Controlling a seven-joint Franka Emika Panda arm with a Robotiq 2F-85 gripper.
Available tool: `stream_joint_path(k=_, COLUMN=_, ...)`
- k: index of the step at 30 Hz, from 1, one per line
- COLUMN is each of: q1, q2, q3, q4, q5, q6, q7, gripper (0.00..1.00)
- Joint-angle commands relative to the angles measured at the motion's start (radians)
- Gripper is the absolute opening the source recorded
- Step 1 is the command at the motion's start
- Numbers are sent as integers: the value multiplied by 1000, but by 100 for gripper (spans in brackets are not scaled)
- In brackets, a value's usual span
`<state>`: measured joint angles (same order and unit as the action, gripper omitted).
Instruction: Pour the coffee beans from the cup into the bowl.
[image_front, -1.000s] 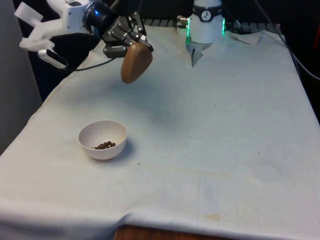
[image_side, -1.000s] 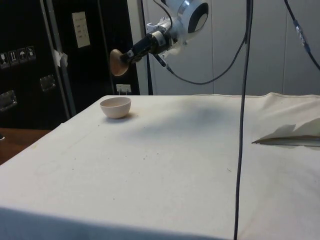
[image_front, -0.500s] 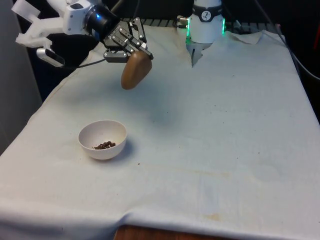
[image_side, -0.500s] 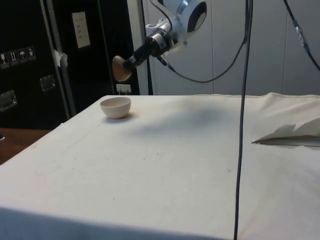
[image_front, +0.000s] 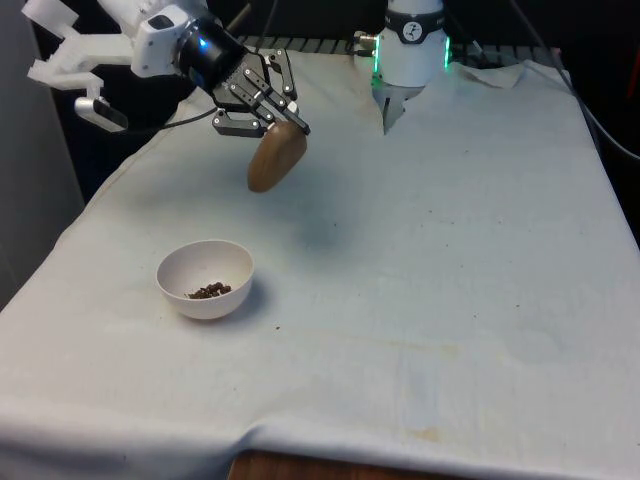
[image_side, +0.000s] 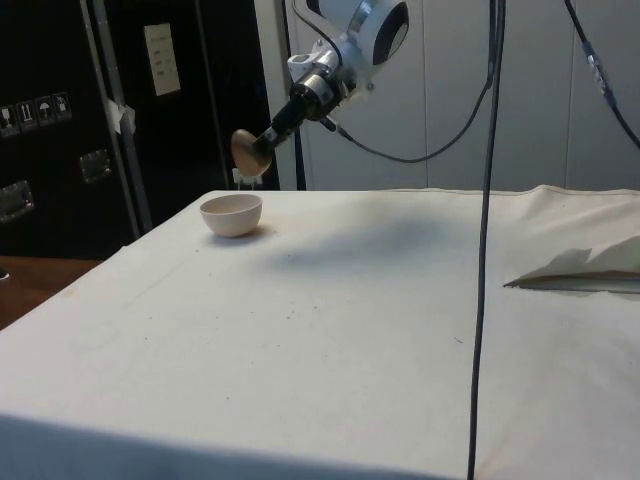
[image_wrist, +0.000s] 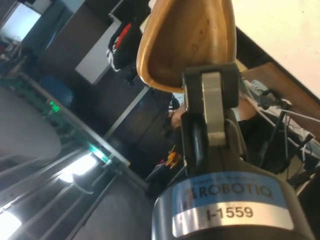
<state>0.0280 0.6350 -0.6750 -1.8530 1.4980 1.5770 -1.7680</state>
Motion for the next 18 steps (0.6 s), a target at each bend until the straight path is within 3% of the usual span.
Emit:
stream_joint_path(k=1, q1=12, q2=-1, q3=-7, q4=-3, q5=-12, q6=23, q7=15, gripper=0)
stream_joint_path(k=4, q1=16, q2=-1, q3=-6, q4=-2, q5=-25, q6=38, q7=27, gripper=0)
stream_joint_path(k=5, q1=5, q2=0, q3=1, q4=0, q5=-18, q6=22, q7=17, gripper=0)
stream_joint_path(k=6, q1=17, q2=-1, q3=-7, q4=-2, q5=-29, q6=43, q7=31, gripper=0)
stream_joint_path(k=12, q1=23, q2=0, q3=-6, q4=-1, q5=-59, q6=77, q7=55, gripper=0)
stream_joint_path(k=13, q1=14, q2=0, q3=1, q4=0, q5=-53, q6=62, q7=45, gripper=0)
stream_joint_path(k=14, q1=26, q2=0, q3=-6, q4=-1, q5=-67, q6=87, q7=62, gripper=0)
stream_joint_path(k=18, q1=30, q2=1, q3=-6, q4=-1, q5=-86, q6=107, q7=77, gripper=0)
